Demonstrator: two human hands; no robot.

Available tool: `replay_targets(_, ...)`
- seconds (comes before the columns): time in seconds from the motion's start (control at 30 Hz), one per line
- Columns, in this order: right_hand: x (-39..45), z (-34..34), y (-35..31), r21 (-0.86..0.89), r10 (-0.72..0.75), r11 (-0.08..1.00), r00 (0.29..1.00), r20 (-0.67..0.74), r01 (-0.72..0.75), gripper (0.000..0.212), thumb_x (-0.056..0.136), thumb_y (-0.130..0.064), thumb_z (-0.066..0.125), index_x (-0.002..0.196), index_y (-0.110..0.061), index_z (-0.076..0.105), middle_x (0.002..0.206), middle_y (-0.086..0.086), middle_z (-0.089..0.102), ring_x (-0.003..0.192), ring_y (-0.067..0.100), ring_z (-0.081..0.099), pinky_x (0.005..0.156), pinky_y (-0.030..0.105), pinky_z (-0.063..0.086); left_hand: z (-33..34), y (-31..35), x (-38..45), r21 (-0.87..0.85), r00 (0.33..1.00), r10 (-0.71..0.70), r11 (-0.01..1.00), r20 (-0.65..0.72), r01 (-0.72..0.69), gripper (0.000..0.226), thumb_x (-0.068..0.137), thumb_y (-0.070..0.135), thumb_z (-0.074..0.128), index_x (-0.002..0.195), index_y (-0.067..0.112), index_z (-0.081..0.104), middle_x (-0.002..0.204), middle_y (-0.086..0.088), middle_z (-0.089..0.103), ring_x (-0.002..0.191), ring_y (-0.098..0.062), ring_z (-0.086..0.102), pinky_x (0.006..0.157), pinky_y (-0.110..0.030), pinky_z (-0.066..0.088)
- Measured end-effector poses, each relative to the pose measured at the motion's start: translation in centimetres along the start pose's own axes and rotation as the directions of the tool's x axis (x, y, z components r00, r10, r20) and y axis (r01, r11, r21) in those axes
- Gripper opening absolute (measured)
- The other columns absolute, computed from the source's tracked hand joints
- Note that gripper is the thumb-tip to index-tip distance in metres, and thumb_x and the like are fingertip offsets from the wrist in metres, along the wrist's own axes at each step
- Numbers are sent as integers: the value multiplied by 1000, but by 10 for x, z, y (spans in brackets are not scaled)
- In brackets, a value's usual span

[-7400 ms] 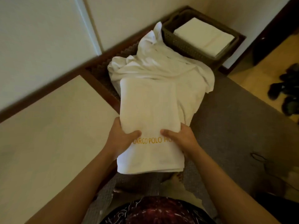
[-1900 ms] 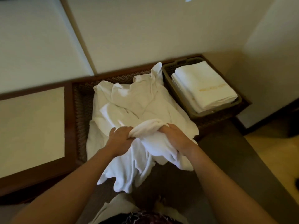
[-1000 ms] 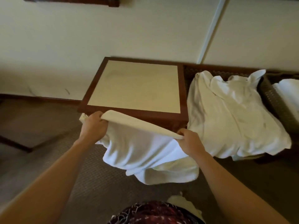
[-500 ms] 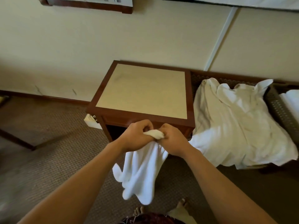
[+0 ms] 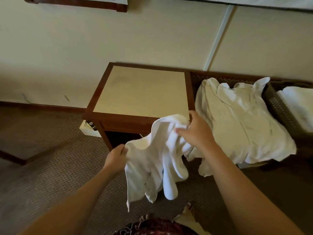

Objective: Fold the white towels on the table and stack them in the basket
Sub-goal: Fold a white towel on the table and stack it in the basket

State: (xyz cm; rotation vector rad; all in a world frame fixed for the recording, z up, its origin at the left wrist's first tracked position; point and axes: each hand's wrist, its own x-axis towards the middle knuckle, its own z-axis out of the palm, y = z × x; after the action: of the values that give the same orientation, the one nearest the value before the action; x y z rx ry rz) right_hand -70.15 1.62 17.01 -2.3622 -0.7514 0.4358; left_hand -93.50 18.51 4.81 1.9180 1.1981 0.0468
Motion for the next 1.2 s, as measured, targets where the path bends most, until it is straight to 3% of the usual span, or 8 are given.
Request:
replay_targets(0.07, -8, 13, 5, -222, -70, 969, 983, 170, 108, 114, 72, -52, 85, 158, -46, 10, 128, 3, 45, 96, 22, 63, 86, 41, 55, -4, 36, -7, -83, 987, 153, 985, 55, -148, 30, 109, 25, 43, 83, 21, 58, 80, -2, 62, 72, -19, 58, 64, -36, 43)
replay_targets(0.13, -25, 29, -10, -255, -184, 921, 905, 384, 295, 122, 70, -51, 89, 155, -56, 2, 125, 0, 40, 92, 20, 61, 84, 41, 55, -3, 75, -19, -96, 919, 336, 942, 206, -322, 30, 107, 22, 49, 78, 24, 58, 73, 3, 60, 65, -10, 54, 63, -40, 44)
replay_targets(0.27, -25, 43, -21, -19, -252, 959, 884, 394, 282, 21, 89, -33, 72, 109, -28, 72, 93, -3, 71, 78, 11, 66, 73, 40, 57, -7, 115, -30, -242, 845, 502, 856, 186, -456, 8, 98, 31, 67, 90, 30, 68, 83, 6, 68, 79, -14, 65, 74, -34, 56)
replay_targets(0.4, -24, 29, -28, 170, -233, 966, 941, 244, 195, 8, 84, -7, 63, 79, -8, 70, 71, 8, 67, 61, 10, 54, 58, 31, 42, -12, 100, -28, -270, 900, 435, 869, 19, -414, 43, 73, 45, 90, 104, 36, 60, 92, 12, 65, 80, -4, 61, 69, -21, 50)
replay_targets(0.53, -32, 8, -41, 538, -243, 834, 957, 156, 124, 10, 84, -2, 60, 82, 0, 69, 72, 15, 64, 69, 20, 57, 62, 30, 45, 17, 42, -32, -103, 948, 313, 947, 65, -306, 33, 87, 25, 75, 114, 29, 57, 101, 12, 65, 94, -13, 64, 74, -34, 52)
replay_targets(0.73, -32, -16, -32, 886, 42, 461, 999, 29, -45, 10, 88, -8, 62, 92, -9, 71, 80, 11, 65, 73, 26, 64, 63, 35, 48, 34, -54, -27, -155, 973, -225, 960, 59, 232, 13, 100, 18, 57, 106, 24, 66, 101, -2, 74, 90, -19, 72, 86, -51, 59)
replay_targets(0.87, -40, -9, -35, 911, 75, 384, 989, 128, -148, 19, 95, -7, 59, 83, -12, 72, 75, 6, 68, 74, 21, 66, 66, 33, 50, 41, -42, -29, -110, 978, -203, 972, 47, 207, 60, 92, 29, 69, 143, 22, 38, 146, -7, 38, 120, -30, 53, 92, -41, 47)
replay_targets(1.2, -55, -4, -68, 882, -43, 414, 963, 268, -227, 26, 98, -6, 55, 80, -15, 71, 76, 5, 65, 74, 19, 62, 67, 32, 48, 76, 18, -27, -131, 995, 87, 988, 57, -79, 36, 91, 46, 67, 120, 29, 54, 117, 8, 56, 106, -14, 55, 89, -38, 50)
